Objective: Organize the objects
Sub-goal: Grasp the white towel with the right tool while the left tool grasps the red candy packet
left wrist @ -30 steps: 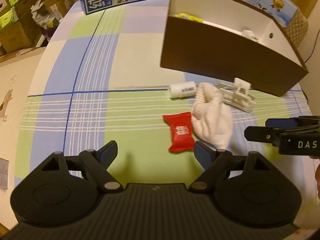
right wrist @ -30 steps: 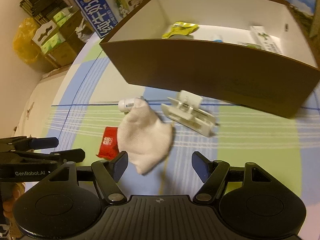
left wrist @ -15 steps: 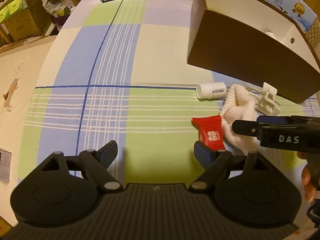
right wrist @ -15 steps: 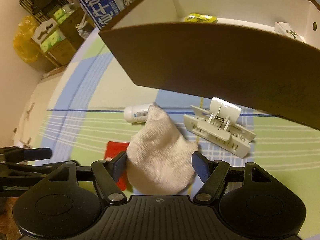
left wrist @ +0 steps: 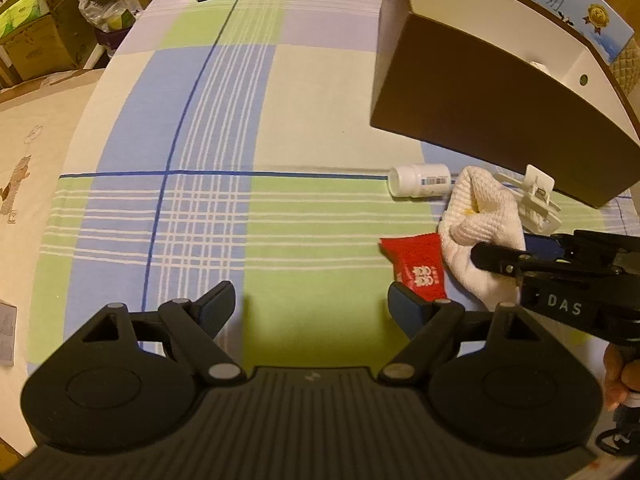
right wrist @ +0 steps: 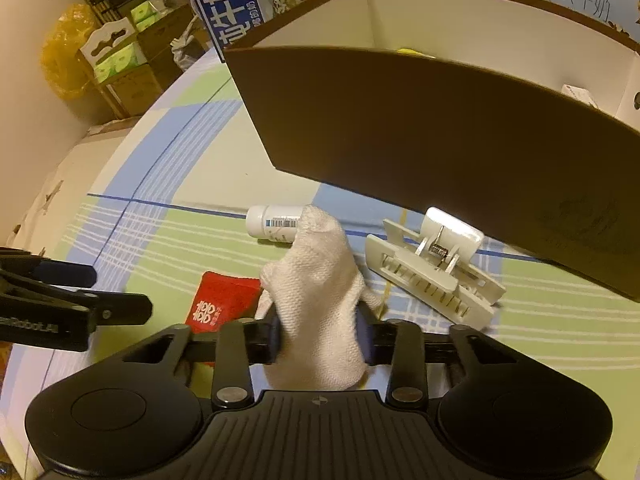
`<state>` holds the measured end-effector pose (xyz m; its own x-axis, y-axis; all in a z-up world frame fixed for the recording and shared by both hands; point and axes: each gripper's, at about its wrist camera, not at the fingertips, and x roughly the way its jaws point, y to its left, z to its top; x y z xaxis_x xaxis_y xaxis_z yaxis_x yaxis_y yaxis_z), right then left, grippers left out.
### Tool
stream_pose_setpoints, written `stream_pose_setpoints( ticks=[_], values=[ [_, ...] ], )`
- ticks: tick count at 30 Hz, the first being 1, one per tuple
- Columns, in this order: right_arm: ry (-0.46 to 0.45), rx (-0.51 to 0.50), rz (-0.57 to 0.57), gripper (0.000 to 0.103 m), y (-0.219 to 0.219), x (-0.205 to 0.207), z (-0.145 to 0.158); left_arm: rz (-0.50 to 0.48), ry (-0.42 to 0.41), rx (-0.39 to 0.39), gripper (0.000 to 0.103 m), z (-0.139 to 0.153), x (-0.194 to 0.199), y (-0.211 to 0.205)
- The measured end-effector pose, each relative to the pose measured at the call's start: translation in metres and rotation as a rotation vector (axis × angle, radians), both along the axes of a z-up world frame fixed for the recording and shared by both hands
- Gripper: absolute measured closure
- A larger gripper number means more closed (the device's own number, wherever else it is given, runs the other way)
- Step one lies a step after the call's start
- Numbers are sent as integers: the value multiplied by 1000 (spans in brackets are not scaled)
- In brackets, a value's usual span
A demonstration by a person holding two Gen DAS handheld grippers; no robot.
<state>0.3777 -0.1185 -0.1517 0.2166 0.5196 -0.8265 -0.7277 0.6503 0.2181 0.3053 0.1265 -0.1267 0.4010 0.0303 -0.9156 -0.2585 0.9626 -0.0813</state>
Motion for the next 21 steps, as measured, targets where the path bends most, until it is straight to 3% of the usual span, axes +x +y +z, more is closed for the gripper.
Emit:
stream_pose_setpoints(
  ticks=[2,10,19,21],
  values=[
    [9,15,4,82,-4,-1,6,-9,-5,-5,23,1,0,-3],
    [1,68,-42,83,-38,-10,37,-58,-31,-29,23,-1,5,-18],
    [-4,77,-216,83,-106,-2,63,-141,-50,-49,23,-8,23,-50],
    [-6,73,-265,83,-122,1,66,-160,-54,-48,27,-11,27,-55]
  ],
)
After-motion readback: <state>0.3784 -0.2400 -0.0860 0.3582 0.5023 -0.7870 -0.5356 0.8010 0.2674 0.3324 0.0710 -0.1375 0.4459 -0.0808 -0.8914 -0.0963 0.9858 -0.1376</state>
